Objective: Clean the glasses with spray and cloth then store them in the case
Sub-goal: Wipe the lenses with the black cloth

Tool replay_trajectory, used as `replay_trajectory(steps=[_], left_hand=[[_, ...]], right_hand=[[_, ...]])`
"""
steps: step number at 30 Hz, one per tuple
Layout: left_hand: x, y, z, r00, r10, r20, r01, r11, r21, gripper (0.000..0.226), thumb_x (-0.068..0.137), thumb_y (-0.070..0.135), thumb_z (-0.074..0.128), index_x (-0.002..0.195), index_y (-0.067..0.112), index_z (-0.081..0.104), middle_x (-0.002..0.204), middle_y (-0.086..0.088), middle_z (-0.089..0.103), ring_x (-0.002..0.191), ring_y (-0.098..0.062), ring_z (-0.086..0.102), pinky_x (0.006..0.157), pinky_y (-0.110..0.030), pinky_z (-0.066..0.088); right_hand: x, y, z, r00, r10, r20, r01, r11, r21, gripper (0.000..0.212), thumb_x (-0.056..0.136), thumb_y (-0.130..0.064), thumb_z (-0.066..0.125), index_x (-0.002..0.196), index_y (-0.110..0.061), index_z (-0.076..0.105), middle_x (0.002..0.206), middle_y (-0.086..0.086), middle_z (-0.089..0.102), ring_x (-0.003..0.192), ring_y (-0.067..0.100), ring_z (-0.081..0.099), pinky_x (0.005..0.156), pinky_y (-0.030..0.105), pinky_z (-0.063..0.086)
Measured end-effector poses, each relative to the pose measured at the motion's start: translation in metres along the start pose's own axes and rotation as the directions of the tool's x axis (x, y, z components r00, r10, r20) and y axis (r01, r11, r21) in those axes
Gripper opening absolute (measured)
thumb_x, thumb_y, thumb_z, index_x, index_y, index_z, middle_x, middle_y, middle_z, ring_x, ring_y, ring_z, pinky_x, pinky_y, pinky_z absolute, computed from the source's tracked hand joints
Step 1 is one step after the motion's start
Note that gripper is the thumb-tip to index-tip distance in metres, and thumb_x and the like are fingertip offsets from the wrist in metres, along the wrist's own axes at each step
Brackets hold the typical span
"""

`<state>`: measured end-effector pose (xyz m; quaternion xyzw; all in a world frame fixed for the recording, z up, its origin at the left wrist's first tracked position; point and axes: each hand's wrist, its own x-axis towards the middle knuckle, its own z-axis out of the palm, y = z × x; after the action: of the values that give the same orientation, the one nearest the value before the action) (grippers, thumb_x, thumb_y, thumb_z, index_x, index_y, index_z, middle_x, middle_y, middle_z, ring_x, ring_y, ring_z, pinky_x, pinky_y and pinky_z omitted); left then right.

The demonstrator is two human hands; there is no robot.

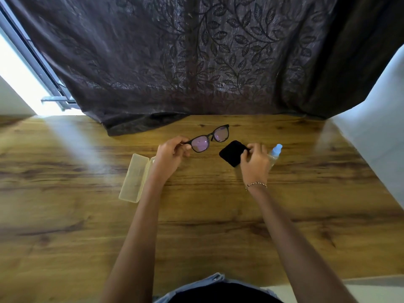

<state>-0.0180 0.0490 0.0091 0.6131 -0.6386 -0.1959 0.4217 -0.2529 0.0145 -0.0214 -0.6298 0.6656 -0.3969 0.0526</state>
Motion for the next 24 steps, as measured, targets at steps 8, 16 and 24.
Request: replay_trajectory(steps=[8, 16, 24], left_hand=[[-0.001, 0.001, -0.002, 1.0, 0.003, 0.027, -0.004, 1.0, 0.004, 0.013, 0.094, 0.008, 0.056, 0.103, 0.009, 0.065, 0.076, 0.004, 0.067, 0.073, 0.014, 0.06, 0.067, 0.001, 0.039], [0.001, 0.003, -0.01, 1.0, 0.002, -0.001, -0.002, 1.0, -0.016, 0.015, 0.093, 0.01, 0.058, 0.105, 0.006, 0.065, 0.077, 0.001, 0.068, 0.07, 0.007, 0.063, 0.071, -0.001, 0.043], [-0.001, 0.008, -0.009, 0.999, -0.032, 0.017, 0.033, 0.997, -0.064, 0.013, 0.093, 0.013, 0.057, 0.103, 0.011, 0.065, 0.075, 0.005, 0.068, 0.069, 0.01, 0.063, 0.066, -0.001, 0.043]], right_hand=[[0.023, -0.005, 0.029, 0.81, 0.532, 0.248, -0.522, 0.846, -0.11, 0.055, 0.082, -0.02, 0.074, 0.125, 0.0, 0.047, 0.127, 0.02, 0.055, 0.115, 0.036, 0.055, 0.084, 0.042, 0.051], [0.026, -0.015, 0.012, 0.752, 0.562, 0.344, -0.639, 0.75, 0.171, 0.021, 0.08, -0.018, 0.071, 0.1, -0.013, 0.07, 0.097, 0.005, 0.068, 0.084, 0.017, 0.063, 0.057, 0.014, 0.043], [-0.004, -0.074, -0.021, 0.996, 0.084, -0.04, -0.051, 0.853, 0.519, 0.027, 0.073, -0.001, 0.072, 0.096, -0.01, 0.059, 0.079, -0.014, 0.058, 0.068, -0.007, 0.056, 0.062, 0.006, 0.044]])
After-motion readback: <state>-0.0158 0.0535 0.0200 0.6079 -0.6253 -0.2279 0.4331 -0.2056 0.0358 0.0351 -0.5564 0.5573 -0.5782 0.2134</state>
